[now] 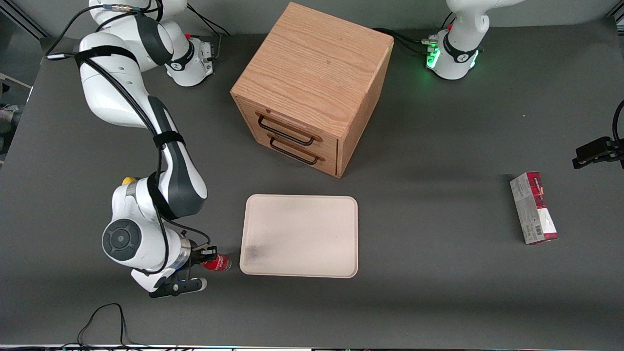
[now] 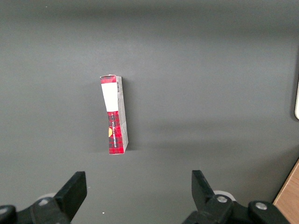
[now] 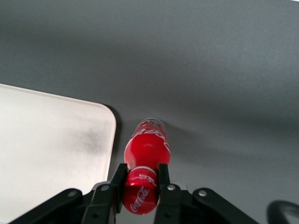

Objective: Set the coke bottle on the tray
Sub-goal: 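Close the right gripper on the red bottle and lift it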

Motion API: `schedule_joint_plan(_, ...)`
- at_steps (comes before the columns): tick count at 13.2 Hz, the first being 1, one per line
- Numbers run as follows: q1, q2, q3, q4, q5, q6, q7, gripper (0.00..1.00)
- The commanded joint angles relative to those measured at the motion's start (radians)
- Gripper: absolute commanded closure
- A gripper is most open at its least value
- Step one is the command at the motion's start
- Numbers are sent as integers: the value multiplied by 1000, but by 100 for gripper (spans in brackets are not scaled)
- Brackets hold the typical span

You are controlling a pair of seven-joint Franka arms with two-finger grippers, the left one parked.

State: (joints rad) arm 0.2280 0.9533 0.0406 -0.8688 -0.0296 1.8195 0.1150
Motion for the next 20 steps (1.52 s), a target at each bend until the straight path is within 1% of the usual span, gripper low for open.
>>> schedule_joint_plan(1, 5, -50, -5, 33, -41, -92, 17, 100)
schedule_joint_plan(3, 5, -120, -7, 33, -52, -150, 9, 100)
schedule_joint_plan(8, 4, -290, -5, 33, -50, -313, 8, 100)
schedule_joint_plan(10, 4, -326, -1, 33, -50, -351, 8, 100)
schedule_joint_plan(13, 14, -337, 5, 33, -49, -364, 20, 100)
schedule_joint_plan(15, 54, -337, 5, 34, -50, -362, 34, 100)
schedule_joint_plan(20, 171, -324, 5, 34, -50, -313, 230, 100)
